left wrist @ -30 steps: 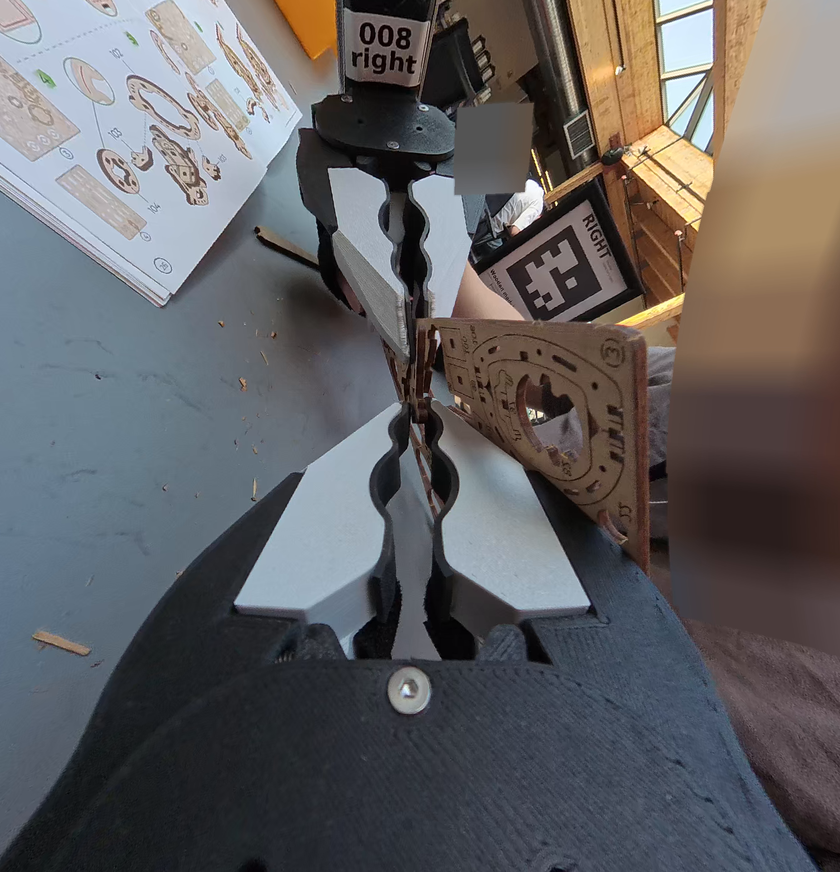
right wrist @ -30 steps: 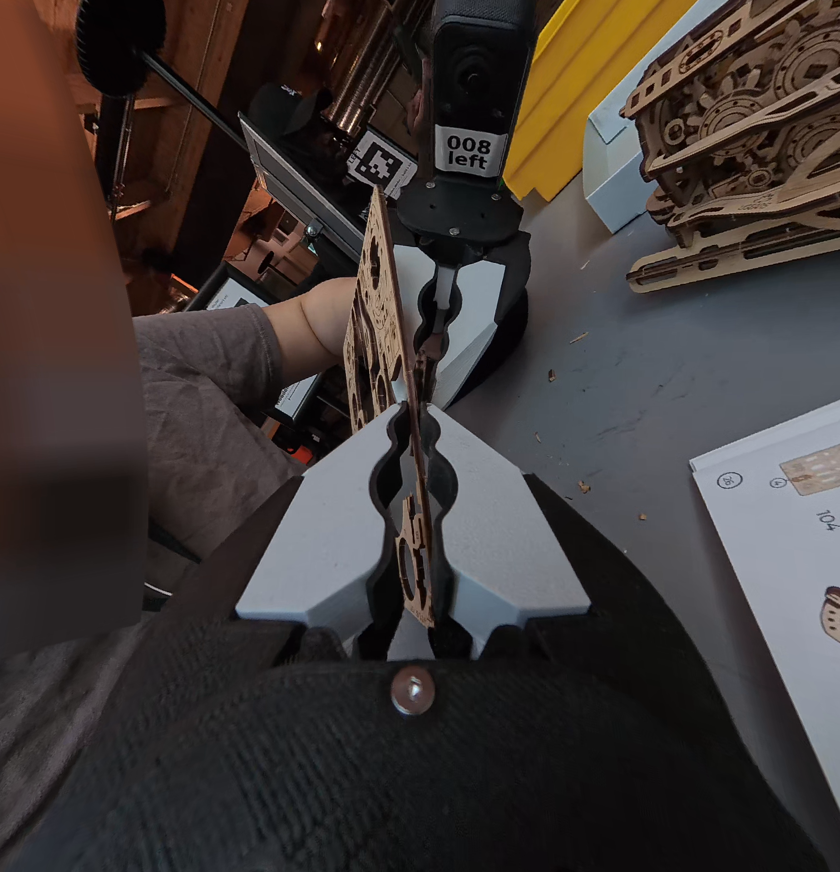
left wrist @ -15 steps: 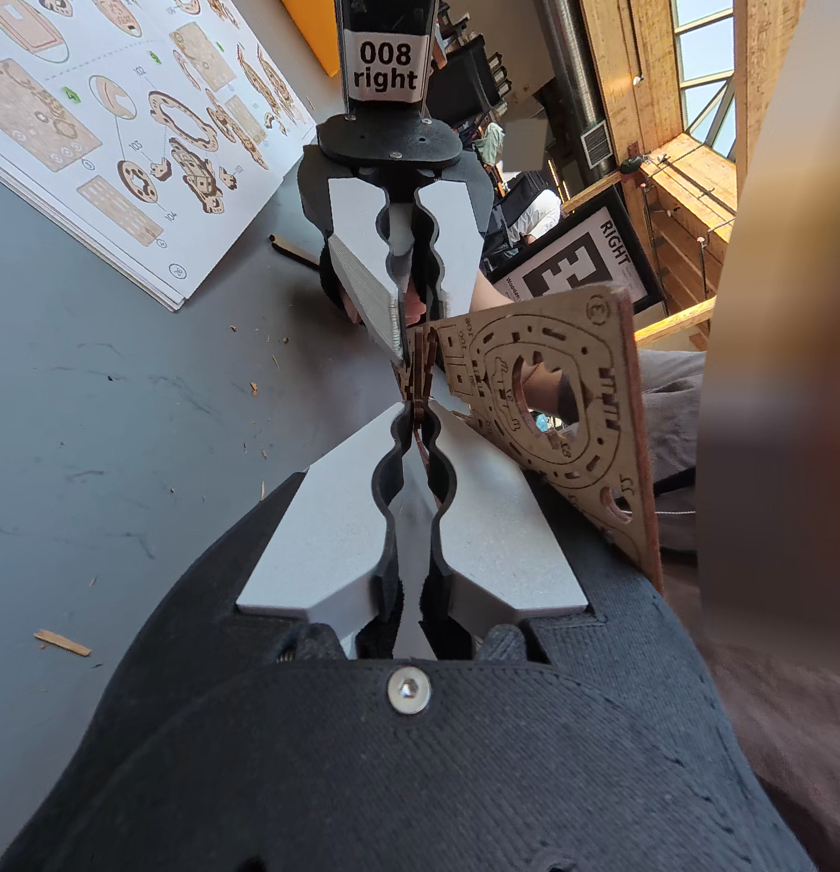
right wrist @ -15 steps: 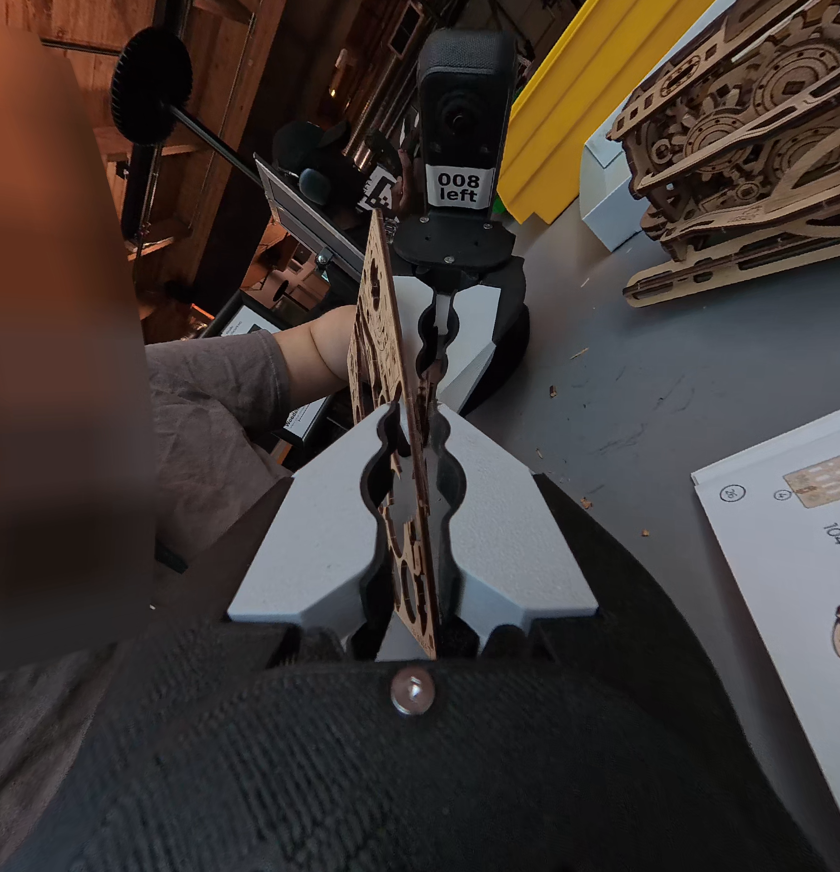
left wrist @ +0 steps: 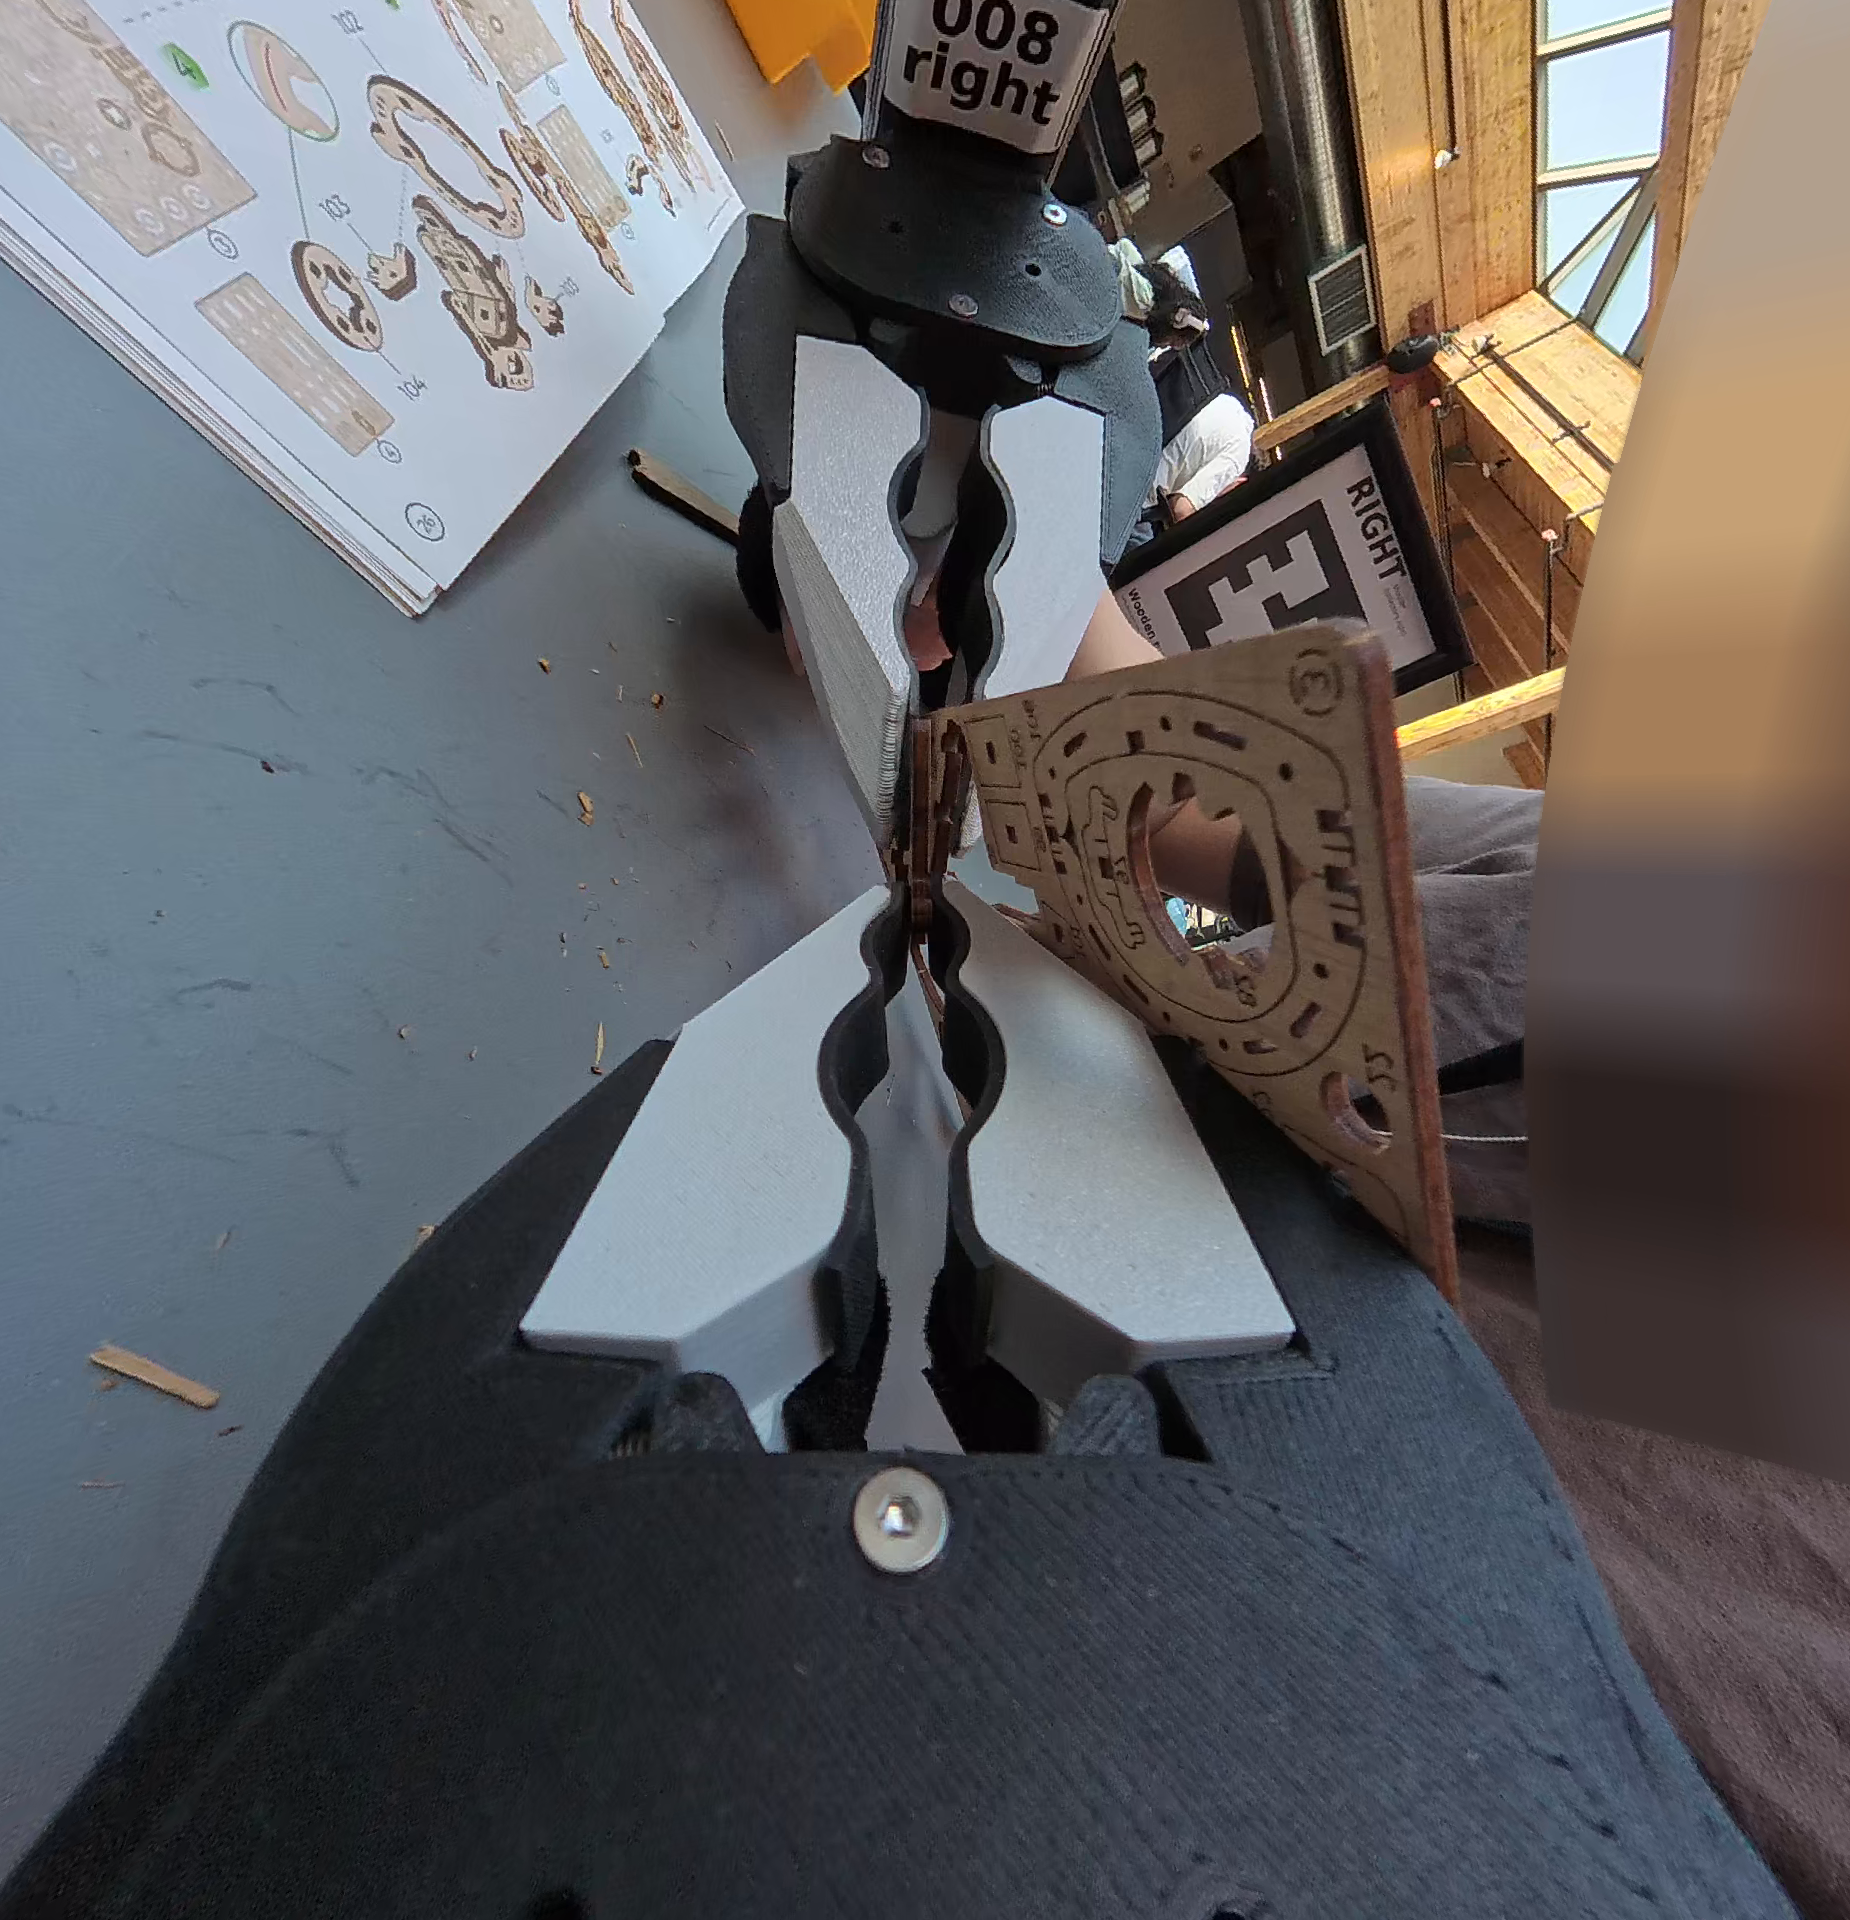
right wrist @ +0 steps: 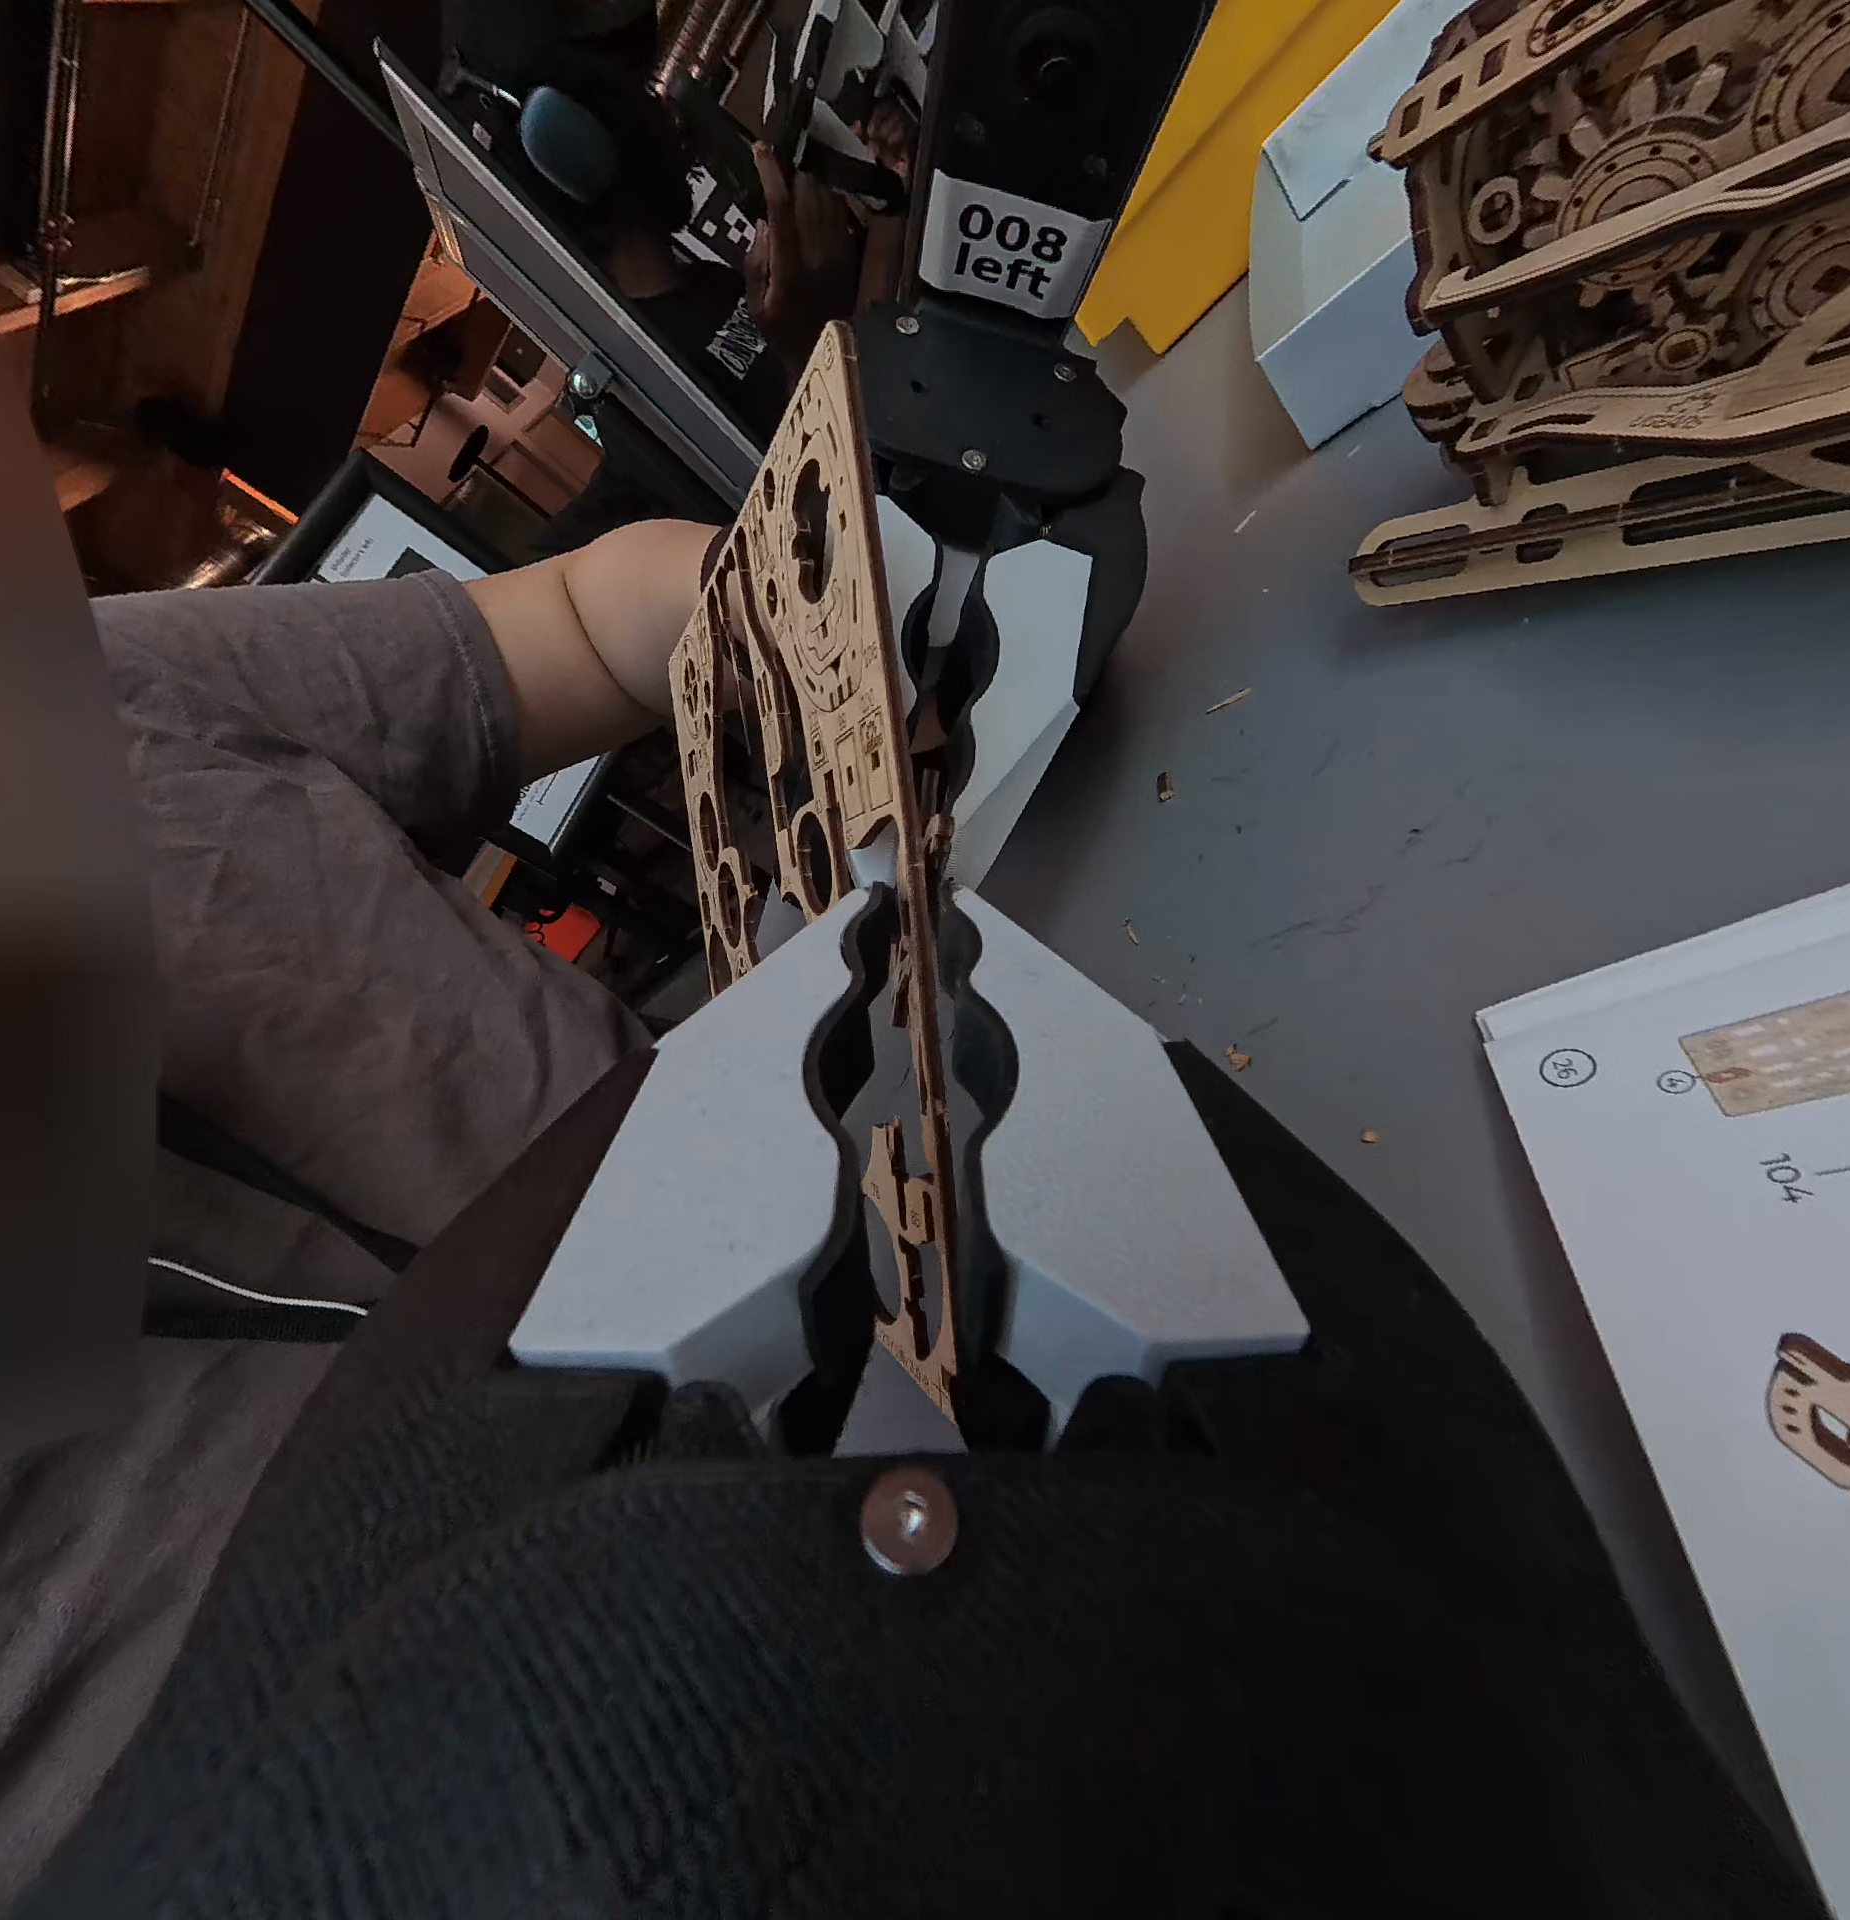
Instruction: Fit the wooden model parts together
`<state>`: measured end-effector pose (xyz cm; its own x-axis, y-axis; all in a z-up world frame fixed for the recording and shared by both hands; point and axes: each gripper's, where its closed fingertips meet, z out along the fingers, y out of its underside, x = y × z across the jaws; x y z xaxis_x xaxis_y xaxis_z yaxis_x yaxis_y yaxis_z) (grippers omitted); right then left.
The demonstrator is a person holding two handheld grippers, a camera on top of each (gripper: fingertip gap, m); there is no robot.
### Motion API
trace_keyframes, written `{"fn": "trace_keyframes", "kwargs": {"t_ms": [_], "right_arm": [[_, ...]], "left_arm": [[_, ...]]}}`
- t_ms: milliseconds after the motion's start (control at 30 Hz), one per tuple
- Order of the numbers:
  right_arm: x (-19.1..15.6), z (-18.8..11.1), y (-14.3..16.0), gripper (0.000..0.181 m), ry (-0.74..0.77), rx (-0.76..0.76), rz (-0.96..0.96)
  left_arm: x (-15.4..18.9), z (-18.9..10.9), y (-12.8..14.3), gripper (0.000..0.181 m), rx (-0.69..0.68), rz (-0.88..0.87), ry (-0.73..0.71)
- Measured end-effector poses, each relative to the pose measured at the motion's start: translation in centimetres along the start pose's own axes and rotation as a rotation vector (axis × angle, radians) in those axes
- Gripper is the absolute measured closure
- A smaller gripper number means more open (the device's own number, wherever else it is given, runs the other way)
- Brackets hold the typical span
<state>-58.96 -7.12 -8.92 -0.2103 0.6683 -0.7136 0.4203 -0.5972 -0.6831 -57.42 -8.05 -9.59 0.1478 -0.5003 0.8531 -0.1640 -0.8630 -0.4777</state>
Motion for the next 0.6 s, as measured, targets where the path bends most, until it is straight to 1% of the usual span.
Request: {"fn": "trace_keyframes", "kwargs": {"t_ms": [100,600], "right_arm": [[0.10,-0.04,0.06,0.178,0.003,-0.007,0.003],[-0.01,0.03,0.16,0.175,-0.016,-0.006,0.024]], "left_arm": [[-0.09,0.03,0.05,0.181,-0.003,-0.003,-0.003],[-0.23,0.08,0.16,0.181,-0.012,-0.011,-0.005]]}}
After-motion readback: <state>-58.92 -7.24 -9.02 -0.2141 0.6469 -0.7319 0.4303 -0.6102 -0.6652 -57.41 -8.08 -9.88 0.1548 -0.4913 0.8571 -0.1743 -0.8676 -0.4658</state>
